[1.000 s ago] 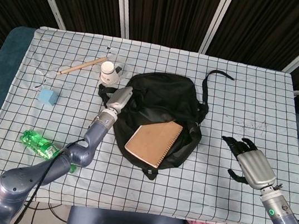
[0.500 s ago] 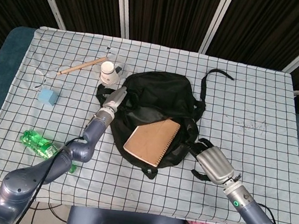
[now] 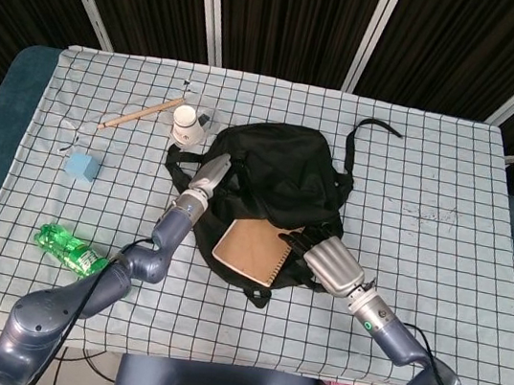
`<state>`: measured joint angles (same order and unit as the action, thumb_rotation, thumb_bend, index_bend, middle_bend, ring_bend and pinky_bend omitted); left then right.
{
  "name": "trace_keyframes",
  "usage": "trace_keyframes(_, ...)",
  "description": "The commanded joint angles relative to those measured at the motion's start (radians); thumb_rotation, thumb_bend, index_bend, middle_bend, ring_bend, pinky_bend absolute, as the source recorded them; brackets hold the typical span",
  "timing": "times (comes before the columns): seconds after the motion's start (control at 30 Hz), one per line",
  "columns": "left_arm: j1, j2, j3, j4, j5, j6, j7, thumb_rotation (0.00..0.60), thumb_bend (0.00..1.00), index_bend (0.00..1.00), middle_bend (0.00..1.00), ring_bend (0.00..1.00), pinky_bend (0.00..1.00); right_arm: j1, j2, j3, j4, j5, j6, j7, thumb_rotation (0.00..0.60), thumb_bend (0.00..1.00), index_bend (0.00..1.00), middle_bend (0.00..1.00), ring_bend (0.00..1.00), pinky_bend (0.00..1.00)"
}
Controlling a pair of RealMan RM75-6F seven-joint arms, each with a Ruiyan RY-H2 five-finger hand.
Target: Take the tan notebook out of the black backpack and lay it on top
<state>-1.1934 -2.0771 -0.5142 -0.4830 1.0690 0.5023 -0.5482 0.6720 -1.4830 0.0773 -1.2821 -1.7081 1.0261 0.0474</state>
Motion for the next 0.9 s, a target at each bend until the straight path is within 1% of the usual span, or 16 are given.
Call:
trace_keyframes(0.03,-0.001,0.003,-0.003,-0.004,-0.005,0.009,0.008,0.6,0.47,0.69,0.7,0.33,0.23,0.021,-0.031,-0.011,0.047,0.0,-0.014,0.014,0.6,0.19,0.13,0.2,0.27,0.19)
trace_keyframes(0.1,-0.002,0.005,-0.007,-0.007,-0.011,0.017,0.017,0.6,0.47,0.69,0.7,0.33,0.23,0.027,-0.046,-0.016,0.068,-0.003,-0.006,0.03,0.6,0.18,0.13,0.2,0.27,0.19)
trace_keyframes(0.23,-0.012,-0.001,-0.033,-0.001,-0.046,0.019,0.025,0.6,0.47,0.69,0.7,0.33,0.23,0.043,-0.081,-0.019,0.105,0.001,0.0,0.075,0.6,0.18,0.14,0.2,0.27,0.19)
trace_keyframes(0.47,-0.019,-0.004,-0.041,-0.005,-0.065,0.019,0.041,0.6,0.47,0.69,0.7,0.33,0.23,0.058,-0.119,-0.03,0.141,0.0,0.01,0.1,0.6,0.19,0.15,0.21,0.28,0.19)
trace_keyframes(0.7,-0.012,0.013,-0.035,-0.054,-0.061,0.039,0.059,0.6,0.47,0.68,0.7,0.33,0.23,0.08,-0.181,-0.035,0.241,0.008,-0.005,0.06,0.6,0.19,0.16,0.21,0.27,0.19)
trace_keyframes(0.9,0.003,0.037,-0.023,-0.103,-0.059,0.06,0.096,0.6,0.47,0.68,0.7,0.33,0.23,0.087,-0.199,-0.049,0.286,0.011,-0.011,0.056,0.6,0.19,0.15,0.2,0.27,0.19)
